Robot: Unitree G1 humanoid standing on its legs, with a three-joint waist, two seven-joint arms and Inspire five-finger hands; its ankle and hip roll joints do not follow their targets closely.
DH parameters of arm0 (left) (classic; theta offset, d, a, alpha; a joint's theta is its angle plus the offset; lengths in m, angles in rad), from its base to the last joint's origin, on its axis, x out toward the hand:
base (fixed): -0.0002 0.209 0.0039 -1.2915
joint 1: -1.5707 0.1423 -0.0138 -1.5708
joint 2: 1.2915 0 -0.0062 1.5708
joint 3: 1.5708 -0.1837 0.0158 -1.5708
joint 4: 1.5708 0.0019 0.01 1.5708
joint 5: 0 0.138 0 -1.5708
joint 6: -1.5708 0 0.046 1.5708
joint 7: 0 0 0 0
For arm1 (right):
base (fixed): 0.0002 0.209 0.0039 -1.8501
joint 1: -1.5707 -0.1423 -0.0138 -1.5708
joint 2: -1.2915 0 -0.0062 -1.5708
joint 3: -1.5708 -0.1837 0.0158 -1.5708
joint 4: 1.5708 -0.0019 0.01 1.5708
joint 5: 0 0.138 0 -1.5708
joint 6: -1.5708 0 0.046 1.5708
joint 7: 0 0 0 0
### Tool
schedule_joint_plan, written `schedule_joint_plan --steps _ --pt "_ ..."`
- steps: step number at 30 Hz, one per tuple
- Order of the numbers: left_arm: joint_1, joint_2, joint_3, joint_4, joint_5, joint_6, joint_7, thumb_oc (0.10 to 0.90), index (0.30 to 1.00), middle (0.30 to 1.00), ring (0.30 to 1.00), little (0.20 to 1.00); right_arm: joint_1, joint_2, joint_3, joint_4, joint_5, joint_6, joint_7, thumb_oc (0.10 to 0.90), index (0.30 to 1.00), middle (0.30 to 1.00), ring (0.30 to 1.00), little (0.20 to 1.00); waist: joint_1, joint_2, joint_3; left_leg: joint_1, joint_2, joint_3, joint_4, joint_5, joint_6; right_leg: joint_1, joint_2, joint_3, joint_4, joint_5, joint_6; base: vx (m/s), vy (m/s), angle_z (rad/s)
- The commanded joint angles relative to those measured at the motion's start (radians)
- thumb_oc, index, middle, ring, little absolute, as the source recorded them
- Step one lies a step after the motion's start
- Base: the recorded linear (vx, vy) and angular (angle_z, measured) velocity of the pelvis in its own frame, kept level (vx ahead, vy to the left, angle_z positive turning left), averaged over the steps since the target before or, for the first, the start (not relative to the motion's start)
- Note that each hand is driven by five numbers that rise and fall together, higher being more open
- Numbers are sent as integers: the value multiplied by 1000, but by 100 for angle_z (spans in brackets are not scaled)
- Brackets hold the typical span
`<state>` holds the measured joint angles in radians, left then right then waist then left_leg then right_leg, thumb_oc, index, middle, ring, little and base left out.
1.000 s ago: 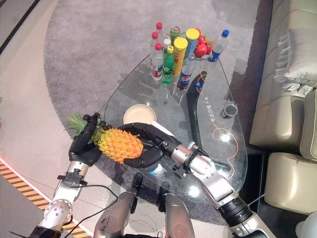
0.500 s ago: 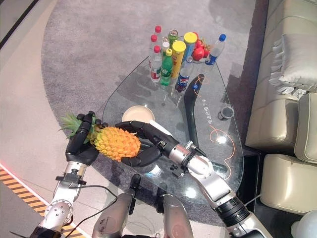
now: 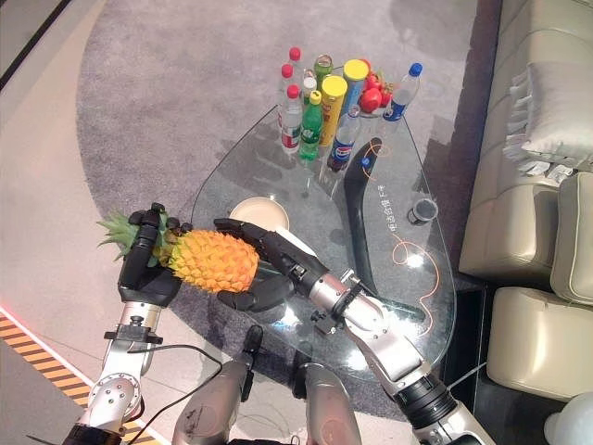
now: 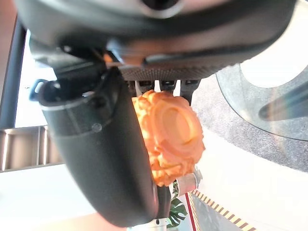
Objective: Pick up the fruit to the plate
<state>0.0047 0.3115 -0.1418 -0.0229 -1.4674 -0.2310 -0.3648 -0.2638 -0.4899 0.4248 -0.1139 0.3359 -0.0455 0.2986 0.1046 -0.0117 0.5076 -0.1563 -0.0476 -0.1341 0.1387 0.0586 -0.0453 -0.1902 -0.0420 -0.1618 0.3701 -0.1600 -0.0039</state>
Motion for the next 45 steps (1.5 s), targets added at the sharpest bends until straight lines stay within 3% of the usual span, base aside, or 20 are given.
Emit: schedule_joint_plan --steps 1,5,17,21,35,45 --pt "-96 -67 14 -165 52 -58 -148 100 300 300 300 200 15 42 2 -35 9 -49 -56 800 900 900 900 900 -16 -35 -82 25 -52 30 89 -113 27 118 12 39 -152 66 44 0 0 0" --pt "-99 -60 42 -143 125 -88 -129 100 300 300 300 200 39 35 -33 -19 8 -48 -83 800 900 900 900 900 -26 -31 -78 17 -49 38 92 -112 26 103 12 43 -144 67 47 0 0 0" --pt "-155 15 110 -110 328 -262 -41 100 300 300 300 200 66 -2 -64 30 -52 -50 -89 800 900 900 900 900 -58 -19 -37 -27 -39 66 109 -106 23 43 13 67 -124 75 48 -22 17 -5" --pt "-190 42 124 -89 446 -329 36 100 300 300 300 200 52 -16 -55 46 -38 -41 -83 800 900 900 900 900 -68 -19 -26 -46 -37 73 119 -104 21 22 13 79 -118 79 47 -13 10 -5" --pt "-307 105 111 7 732 -439 257 100 300 300 300 200 2 -33 -34 99 -23 -38 -97 800 900 900 900 900 -108 -12 12 -133 -31 109 161 -102 20 -81 11 118 -86 96 47 -25 48 -6" --pt "-447 157 92 109 1032 -520 605 100 300 300 300 200 -84 -33 19 117 7 24 -79 800 900 900 900 900 -127 -18 12 -242 -31 129 198 -95 17 -203 14 138 -45 105 47 -16 48 -5"
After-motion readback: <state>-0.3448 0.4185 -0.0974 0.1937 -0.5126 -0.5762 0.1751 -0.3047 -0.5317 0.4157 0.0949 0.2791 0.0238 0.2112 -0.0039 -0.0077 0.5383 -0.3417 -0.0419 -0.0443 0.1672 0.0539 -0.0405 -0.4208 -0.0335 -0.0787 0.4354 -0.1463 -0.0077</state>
